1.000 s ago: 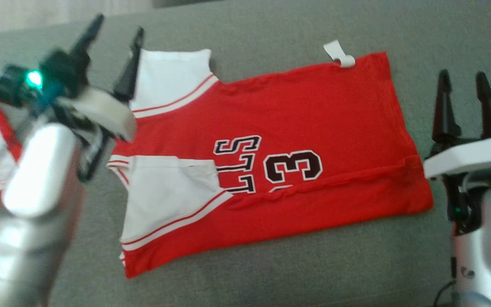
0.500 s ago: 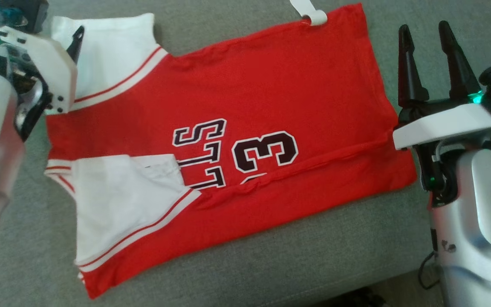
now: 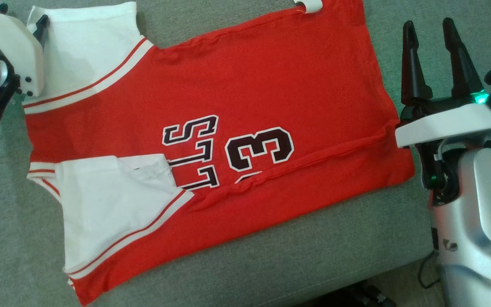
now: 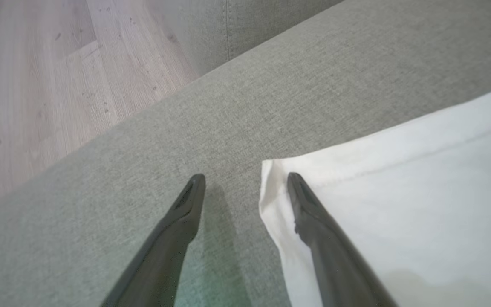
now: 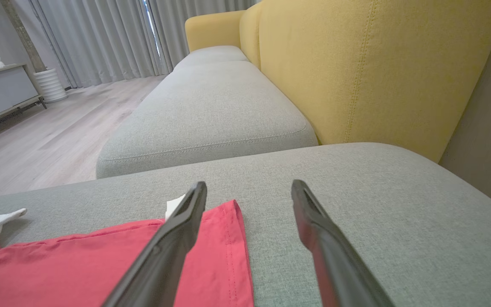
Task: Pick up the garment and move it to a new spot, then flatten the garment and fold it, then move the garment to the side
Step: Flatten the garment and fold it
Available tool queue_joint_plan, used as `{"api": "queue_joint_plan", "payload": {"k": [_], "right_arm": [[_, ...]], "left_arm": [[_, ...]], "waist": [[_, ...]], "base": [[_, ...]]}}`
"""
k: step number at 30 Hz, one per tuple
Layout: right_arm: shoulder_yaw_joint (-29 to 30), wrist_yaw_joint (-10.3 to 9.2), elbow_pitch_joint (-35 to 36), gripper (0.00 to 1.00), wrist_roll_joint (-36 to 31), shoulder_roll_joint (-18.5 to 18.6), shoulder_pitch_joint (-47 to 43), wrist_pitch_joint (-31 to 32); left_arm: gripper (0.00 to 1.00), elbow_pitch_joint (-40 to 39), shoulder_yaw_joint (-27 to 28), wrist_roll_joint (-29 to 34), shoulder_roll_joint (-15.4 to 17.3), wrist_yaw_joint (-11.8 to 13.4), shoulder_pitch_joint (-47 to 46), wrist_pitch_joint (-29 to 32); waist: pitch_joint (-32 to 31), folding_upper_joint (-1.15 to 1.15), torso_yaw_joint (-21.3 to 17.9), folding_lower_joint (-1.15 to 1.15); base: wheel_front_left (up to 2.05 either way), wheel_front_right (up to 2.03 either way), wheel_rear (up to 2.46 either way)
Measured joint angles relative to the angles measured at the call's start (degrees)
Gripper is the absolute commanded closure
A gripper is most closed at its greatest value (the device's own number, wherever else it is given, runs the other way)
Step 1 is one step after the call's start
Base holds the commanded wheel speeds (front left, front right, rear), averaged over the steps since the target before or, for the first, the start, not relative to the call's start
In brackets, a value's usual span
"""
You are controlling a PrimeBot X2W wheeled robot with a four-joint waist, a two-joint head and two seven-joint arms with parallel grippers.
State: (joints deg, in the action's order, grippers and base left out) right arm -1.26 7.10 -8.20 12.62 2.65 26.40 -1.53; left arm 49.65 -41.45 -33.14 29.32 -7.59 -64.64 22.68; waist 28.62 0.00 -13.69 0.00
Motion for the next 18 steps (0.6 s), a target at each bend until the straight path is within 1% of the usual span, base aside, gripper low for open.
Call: {"api": "queue_joint_plan", "payload": {"k": [3,6,7,8,9,13,16,18], "right_arm": [[0.22,0.0,-0.36,0.0,0.0,0.0,0.0,0.0],[0.67,0.0,-0.83,0.0,0.0,0.0,0.0,0.0],[0.92,0.0,-0.92,0.0,0.0,0.0,0.0,0.0],[1.21,0.0,-0.99,0.0,0.0,0.0,0.01,0.01],[1.47,0.0,-1.09,0.0,0.0,0.0,0.01,0.01],[1.81,0.0,-1.33,0.0,-0.13,0.0,0.03,0.02],[2.6,0.0,-1.32,0.0,-0.7,0.0,0.08,0.03],[3.66,0.0,-1.33,0.0,-0.93,0.0,0.13,0.08]], "left_arm": [[0.0,-0.73,-1.7,-3.99,0.07,0.02,-0.15,1.89],[0.0,-3.04,-4.61,-7.58,0.59,0.02,-0.14,3.88],[0.07,-3.97,-5.42,-9.01,0.73,0.02,-0.06,4.44],[0.62,-4.86,-6.22,-10.35,0.82,0.02,0.06,4.87],[1.0,-5.78,-7.05,-11.61,0.98,0.02,0.18,5.25],[1.0,-8.4,-9.59,-14.73,1.86,0.0,0.4,4.6],[1.0,-7.64,-10.43,-14.46,2.47,0.0,0.42,0.3],[1.0,-6.84,-10.44,-13.26,2.38,0.01,0.41,-3.79]], "waist": [[-0.2,0.0,-0.03,0.0],[-0.5,0.0,0.05,0.0],[-0.6,0.0,0.11,0.0],[-0.68,0.0,0.19,0.0],[-0.73,0.0,0.26,0.0],[-0.92,0.0,0.5,0.0],[-1.32,0.0,0.87,0.0],[-1.81,0.0,1.31,0.0]], "base": [[0.0,0.0,0.0],[0.0,0.0,0.0],[0.0,0.0,0.0],[0.0,0.0,0.0],[0.0,0.0,0.0],[0.0,0.0,0.0],[0.0,0.0,0.0],[0.0,0.0,0.0]]}}
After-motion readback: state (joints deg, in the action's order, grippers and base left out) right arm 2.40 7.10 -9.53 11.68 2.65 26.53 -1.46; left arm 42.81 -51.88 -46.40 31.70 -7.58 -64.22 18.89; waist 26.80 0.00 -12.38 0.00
